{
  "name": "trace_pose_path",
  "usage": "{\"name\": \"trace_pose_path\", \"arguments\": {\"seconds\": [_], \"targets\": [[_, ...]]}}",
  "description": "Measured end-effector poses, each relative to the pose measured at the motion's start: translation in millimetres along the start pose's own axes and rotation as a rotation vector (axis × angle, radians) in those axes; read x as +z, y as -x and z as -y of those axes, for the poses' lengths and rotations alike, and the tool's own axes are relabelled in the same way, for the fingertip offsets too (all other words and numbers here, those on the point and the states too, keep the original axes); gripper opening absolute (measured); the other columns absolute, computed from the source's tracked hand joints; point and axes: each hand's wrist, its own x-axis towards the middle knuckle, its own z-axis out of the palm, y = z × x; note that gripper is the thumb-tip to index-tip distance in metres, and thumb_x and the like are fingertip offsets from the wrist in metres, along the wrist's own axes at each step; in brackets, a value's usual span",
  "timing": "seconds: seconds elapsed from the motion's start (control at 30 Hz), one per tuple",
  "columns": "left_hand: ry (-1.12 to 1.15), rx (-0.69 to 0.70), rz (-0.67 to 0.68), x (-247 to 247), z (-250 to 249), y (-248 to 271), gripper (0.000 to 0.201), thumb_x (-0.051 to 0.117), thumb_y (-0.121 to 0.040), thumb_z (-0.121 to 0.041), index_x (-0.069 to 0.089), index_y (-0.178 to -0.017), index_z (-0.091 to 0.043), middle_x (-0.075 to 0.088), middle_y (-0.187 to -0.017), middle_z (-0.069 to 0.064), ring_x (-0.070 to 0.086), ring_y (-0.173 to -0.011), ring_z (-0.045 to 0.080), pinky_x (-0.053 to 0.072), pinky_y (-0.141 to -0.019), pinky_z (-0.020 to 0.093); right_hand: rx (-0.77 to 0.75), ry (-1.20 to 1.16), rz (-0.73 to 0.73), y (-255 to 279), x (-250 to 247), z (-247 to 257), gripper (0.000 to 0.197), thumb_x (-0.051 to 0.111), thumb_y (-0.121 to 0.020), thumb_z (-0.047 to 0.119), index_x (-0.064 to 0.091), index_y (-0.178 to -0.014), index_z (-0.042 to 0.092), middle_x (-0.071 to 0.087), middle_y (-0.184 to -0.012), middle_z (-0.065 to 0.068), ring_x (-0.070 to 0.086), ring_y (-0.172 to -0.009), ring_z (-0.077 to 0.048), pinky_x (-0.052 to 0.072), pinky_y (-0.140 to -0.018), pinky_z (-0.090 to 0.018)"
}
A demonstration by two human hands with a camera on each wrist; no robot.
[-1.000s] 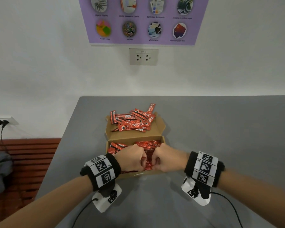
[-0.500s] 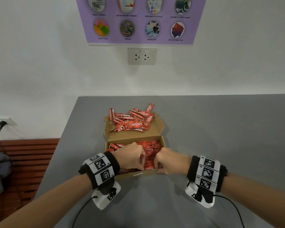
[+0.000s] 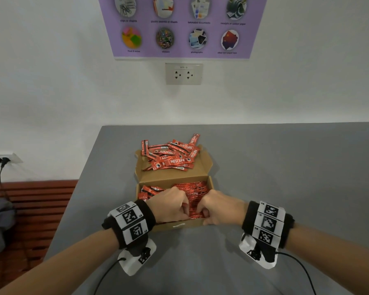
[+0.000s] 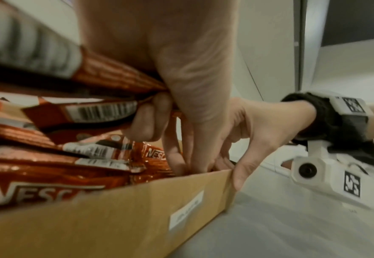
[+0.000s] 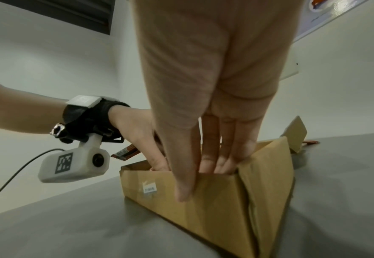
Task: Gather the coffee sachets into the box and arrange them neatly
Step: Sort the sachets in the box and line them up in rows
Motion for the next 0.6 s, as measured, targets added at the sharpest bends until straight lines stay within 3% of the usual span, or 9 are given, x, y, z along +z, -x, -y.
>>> {"name": "trace_pose_path", "arguments": {"seconds": [0.07,0.2,0.3,0.4,0.5,0.6], "targets": [[-0.004,-0.020,-0.034,-2.2,3.8,0.1,0.010,0.065,-0.082,-0.023,0.073,-0.083,-0.016,0.071,-0.083,-0.004,0.062,-0.072,0.009,0.050,-0.070,0.020,-0.015,-0.009,-0.036,-0.9,-0.1,-2.7,0.028,0.072,-0.078,0.022,0.068,-0.102,0.009,0.069,-0.089,-0.006,0.060,-0.081,-0.017,0.031,-0.054,-0.011],[-0.022,-0.018,-0.044,1.9,7.3,3.0,0.012,0.062,-0.084,-0.023,0.072,-0.083,-0.016,0.070,-0.085,-0.004,0.062,-0.074,0.008,0.050,-0.071,0.020,-0.035,0.004,-0.042,-0.6,6.5,-2.9,0.028,0.073,-0.078,0.028,0.068,-0.097,0.009,0.069,-0.087,-0.005,0.059,-0.076,-0.016,0.037,-0.062,-0.019],[0.061,-0.094,-0.271,-9.1,16.9,7.3,0.011,0.058,-0.090,-0.025,0.068,-0.087,-0.020,0.065,-0.085,-0.009,0.059,-0.073,0.002,0.048,-0.067,0.014,0.009,-0.126,-0.172,4.8,-2.6,-7.3,0.033,0.068,-0.080,0.042,0.068,-0.098,0.014,0.067,-0.082,0.000,0.054,-0.067,-0.005,0.044,-0.062,-0.016],[0.039,-0.247,-0.472,-27.8,34.5,14.7,0.011,0.055,-0.092,-0.023,0.065,-0.090,-0.021,0.059,-0.084,-0.011,0.055,-0.070,-0.001,0.042,-0.059,0.010,0.109,-0.169,-0.331,9.1,-10.8,-19.9,0.026,0.057,-0.091,0.036,0.069,-0.095,0.014,0.068,-0.083,0.003,0.060,-0.071,-0.006,0.049,-0.070,-0.019],[-0.088,-0.284,-0.363,-34.4,44.7,18.1,0.019,0.052,-0.091,-0.017,0.068,-0.100,-0.021,0.066,-0.101,-0.005,0.060,-0.083,0.007,0.049,-0.073,0.018,0.152,-0.112,-0.377,6.3,-9.9,-22.8,0.019,0.054,-0.093,0.023,0.070,-0.097,0.014,0.071,-0.087,0.001,0.063,-0.076,-0.009,0.051,-0.077,-0.028],[-0.186,-0.273,-0.227,-32.2,43.0,18.3,0.031,0.053,-0.087,-0.014,0.064,-0.114,-0.023,0.062,-0.116,-0.005,0.059,-0.101,0.012,0.049,-0.084,0.024,0.147,-0.079,-0.405,-1.7,-8.2,-13.8,0.019,0.052,-0.093,0.023,0.070,-0.096,0.017,0.070,-0.087,0.004,0.063,-0.078,-0.010,0.051,-0.077,-0.030]]}}
